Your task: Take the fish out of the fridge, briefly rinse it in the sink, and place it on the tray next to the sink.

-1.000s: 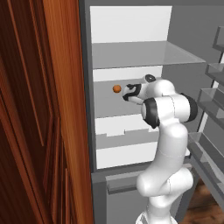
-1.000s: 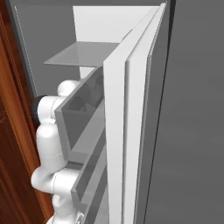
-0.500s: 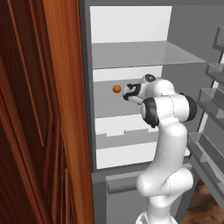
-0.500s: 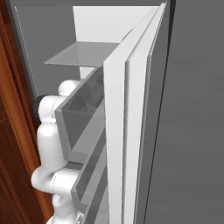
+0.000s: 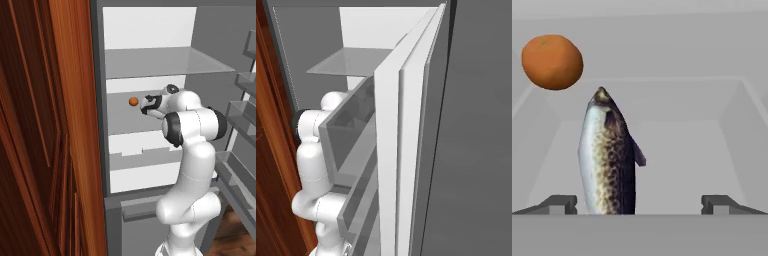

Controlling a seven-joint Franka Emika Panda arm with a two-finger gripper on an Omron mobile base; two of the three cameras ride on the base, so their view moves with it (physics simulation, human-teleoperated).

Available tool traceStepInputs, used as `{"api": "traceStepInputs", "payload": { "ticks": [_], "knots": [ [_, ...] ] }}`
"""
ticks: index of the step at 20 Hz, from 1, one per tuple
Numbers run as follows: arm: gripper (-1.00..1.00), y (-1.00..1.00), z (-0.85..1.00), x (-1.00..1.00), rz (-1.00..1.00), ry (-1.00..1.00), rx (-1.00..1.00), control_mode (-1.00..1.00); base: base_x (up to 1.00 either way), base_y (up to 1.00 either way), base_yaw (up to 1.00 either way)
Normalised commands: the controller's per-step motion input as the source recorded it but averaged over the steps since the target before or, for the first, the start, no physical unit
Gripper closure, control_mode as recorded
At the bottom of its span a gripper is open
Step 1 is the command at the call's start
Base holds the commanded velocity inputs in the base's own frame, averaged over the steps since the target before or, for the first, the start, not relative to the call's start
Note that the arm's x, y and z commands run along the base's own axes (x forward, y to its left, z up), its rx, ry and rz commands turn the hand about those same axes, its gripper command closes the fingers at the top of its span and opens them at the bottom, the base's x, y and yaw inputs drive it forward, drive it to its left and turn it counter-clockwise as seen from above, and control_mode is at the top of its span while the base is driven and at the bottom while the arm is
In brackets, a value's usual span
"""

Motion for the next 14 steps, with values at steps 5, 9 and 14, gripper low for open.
{"api": "traceStepInputs", "payload": {
  "ticks": [5, 9, 14],
  "knots": [
    [-1.00, 0.00, -0.01, -0.18, 0.00, -0.02, 0.00, -1.00, 0.00, 0.00, 0.00],
    [-1.00, 0.01, -0.07, 0.00, 0.00, 0.00, -0.02, -1.00, 0.00, 0.00, 0.00],
    [-1.00, 0.06, -0.19, 0.00, 0.00, 0.00, -0.03, -1.00, 0.00, 0.00, 0.00]
  ]
}}
